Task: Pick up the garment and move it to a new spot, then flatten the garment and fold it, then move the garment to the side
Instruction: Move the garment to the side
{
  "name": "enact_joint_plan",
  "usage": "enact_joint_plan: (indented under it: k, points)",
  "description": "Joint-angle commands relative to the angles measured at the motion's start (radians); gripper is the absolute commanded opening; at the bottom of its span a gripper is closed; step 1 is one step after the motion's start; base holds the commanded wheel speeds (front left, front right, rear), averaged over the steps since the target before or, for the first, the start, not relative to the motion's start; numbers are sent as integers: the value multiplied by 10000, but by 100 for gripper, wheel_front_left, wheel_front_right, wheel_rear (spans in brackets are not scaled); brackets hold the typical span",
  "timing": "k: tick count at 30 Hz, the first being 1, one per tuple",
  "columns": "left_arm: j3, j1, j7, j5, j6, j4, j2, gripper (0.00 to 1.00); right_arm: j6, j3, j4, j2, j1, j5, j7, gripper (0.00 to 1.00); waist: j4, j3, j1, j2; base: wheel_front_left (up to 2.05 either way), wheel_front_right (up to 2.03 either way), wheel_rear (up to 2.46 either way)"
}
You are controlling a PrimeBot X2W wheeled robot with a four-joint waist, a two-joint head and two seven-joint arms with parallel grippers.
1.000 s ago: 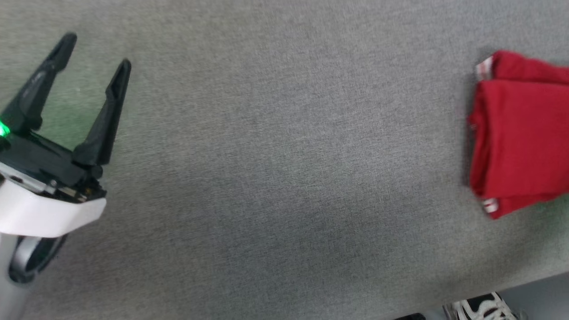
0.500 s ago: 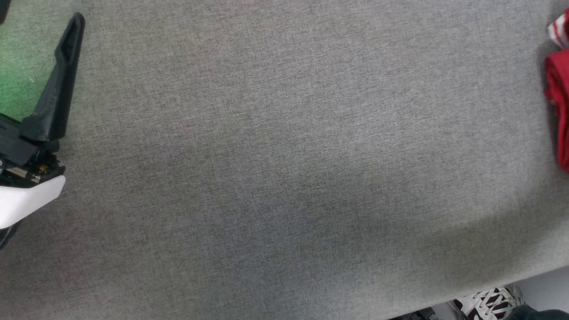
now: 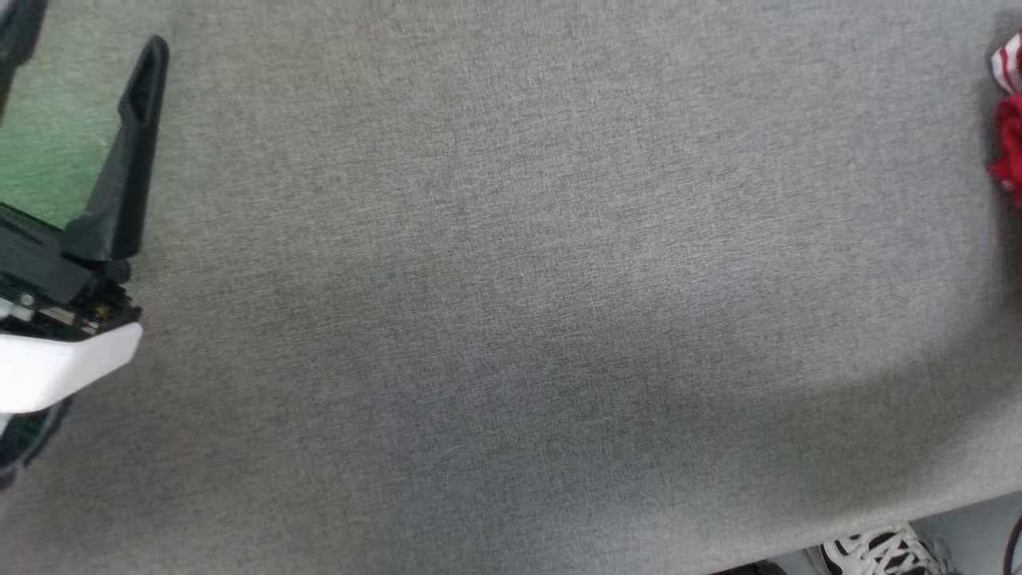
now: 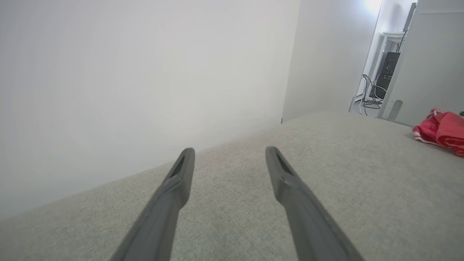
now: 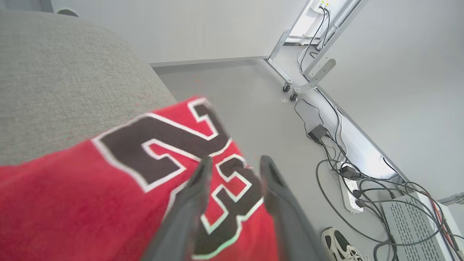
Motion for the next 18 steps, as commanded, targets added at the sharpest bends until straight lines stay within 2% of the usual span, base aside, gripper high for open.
enact_joint_plan:
  k: [1, 7, 12, 18]
  points:
    - [17, 127, -53, 49, 24, 57, -106, 100, -25, 80, 90, -119, 105, -98, -95, 100, 74, -233, 0, 0, 0, 0, 0]
    - [98, 666, -54, 44, 24, 520, -859, 100, -25, 768, 553, -607, 819, 46, -232, 100, 339, -1166, 0, 0, 0, 0, 0]
    - [201, 1562, -54, 108, 24, 1352, -1696, 100, -25, 2617, 853, -998, 1801, 602, -744, 100, 701, -2312, 0, 0, 0, 0, 0]
    - [246, 2477, -54, 202, 24, 2324, -2452, 100, -24, 4271, 871, -788, 2726, 1251, -1480, 100, 1140, -3506, 0, 0, 0, 0, 0]
